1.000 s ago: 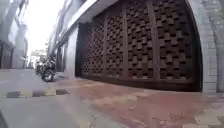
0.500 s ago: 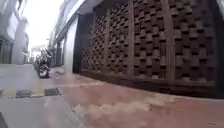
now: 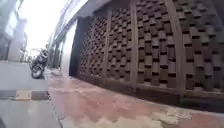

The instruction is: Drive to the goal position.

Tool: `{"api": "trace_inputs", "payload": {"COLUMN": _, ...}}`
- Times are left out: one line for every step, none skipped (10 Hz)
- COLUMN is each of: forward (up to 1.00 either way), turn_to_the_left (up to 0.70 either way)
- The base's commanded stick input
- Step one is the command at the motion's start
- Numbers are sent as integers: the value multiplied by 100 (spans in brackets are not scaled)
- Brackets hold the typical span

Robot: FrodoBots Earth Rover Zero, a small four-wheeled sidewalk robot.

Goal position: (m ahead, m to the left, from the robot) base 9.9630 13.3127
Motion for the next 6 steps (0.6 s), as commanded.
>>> {"api": "trace_inputs", "payload": {"forward": 100, "turn_to_the_left": 40}}
{"api": "trace_inputs", "payload": {"forward": 100, "turn_to_the_left": 40}}
{"api": "trace_inputs", "payload": {"forward": 100, "turn_to_the_left": 40}}
{"api": "trace_inputs", "payload": {"forward": 100, "turn_to_the_left": 7}}
{"api": "trace_inputs", "payload": {"forward": 100, "turn_to_the_left": 0}}
{"api": "trace_inputs", "payload": {"forward": 100, "turn_to_the_left": 0}}
